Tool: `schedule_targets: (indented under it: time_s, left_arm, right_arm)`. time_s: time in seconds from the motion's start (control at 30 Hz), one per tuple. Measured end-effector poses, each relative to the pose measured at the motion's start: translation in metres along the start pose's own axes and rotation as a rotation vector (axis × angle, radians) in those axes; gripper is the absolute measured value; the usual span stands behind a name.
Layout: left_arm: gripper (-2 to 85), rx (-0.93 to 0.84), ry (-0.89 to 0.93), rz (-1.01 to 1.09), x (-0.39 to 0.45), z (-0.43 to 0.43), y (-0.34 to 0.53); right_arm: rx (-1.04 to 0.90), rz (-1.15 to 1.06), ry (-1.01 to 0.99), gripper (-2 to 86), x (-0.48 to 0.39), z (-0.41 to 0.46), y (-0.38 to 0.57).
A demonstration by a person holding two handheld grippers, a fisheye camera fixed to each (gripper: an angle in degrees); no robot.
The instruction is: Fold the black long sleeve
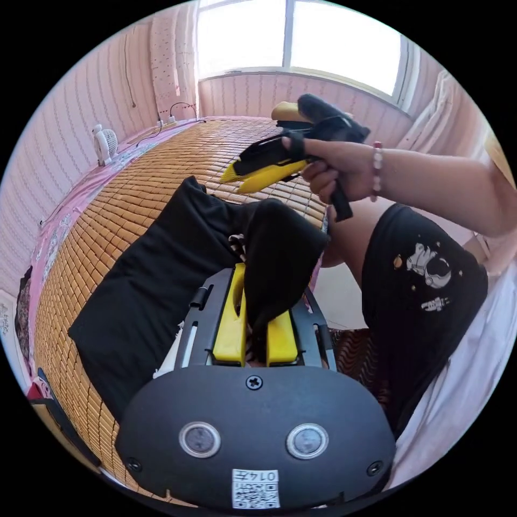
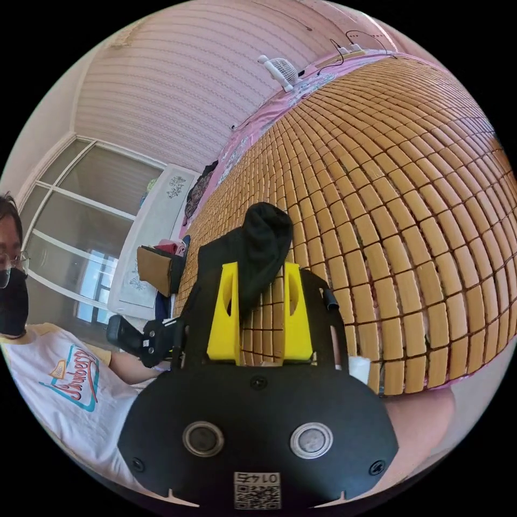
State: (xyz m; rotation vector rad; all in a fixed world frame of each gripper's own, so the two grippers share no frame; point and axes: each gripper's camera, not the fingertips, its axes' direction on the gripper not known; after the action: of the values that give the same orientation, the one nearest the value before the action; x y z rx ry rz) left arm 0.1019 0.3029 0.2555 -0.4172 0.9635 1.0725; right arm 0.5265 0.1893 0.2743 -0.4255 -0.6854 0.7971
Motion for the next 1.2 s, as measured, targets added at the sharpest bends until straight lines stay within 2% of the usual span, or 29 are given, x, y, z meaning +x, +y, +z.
schedule_targets:
  time_s: [0.1,0.13,0.23,0.33,0.5,0.63,0.7,0.8,0.9,0.97,1.07,1.2]
  left_arm:
    - [3.4,0.017,-0.017,0.064,0.014,-0.017,0.016]
    - [3.3,0.024,-0.035,0.075,0.017,-0.023,0.020]
    - [3.1,0.074,-0.047,0.065,0.014,-0.040,0.024]
    - [2.5,0.181,0.016,0.032,0.006,-0.059,0.021]
    - [1.9,0.395,0.130,-0.064,-0.001,-0.085,0.014]
    - [2.1,0.492,0.178,-0.180,-0.024,-0.103,0.021]
    - [2.6,0.493,0.133,-0.242,-0.038,-0.111,0.030]
    - [4.3,0.422,0.067,-0.449,-0.073,-0.112,0.057]
    - [7.2,0.264,0.038,-0.718,-0.113,-0.088,0.093]
    - [8.6,0.160,0.047,-0.913,-0.138,-0.079,0.122]
    - [8.9,0.224,0.042,-0.997,-0.151,-0.090,0.145]
    - [9.1,0.237,0.028,-1.003,-0.160,-0.097,0.147]
  right_arm:
    - [-0.020,-0.018,0.031,11.5,0.002,0.021,-0.005]
    - [-0.053,-0.038,0.046,8.3,0.000,0.026,-0.006]
    - [0.012,-0.045,0.024,4.7,-0.002,0.008,0.000]
    - [0.090,-0.013,-0.037,3.7,-0.001,-0.032,0.008]
    - [0.225,-0.068,-0.001,3.1,-0.031,-0.106,0.021]
    - [0.207,-0.146,0.054,3.4,-0.079,-0.106,0.006]
    - [0.157,-0.155,0.068,3.9,-0.098,-0.079,-0.007]
    - [0.038,-0.170,0.070,5.8,-0.118,-0.002,-0.028]
    - [-0.131,-0.106,0.129,7.3,-0.111,0.070,-0.039]
    - [-0.136,-0.109,0.104,8.1,-0.114,0.086,-0.036]
    - [-0.095,-0.250,0.191,9.1,-0.134,0.091,-0.028]
    - [-0.129,-0.479,0.445,10.9,-0.153,0.107,-0.022]
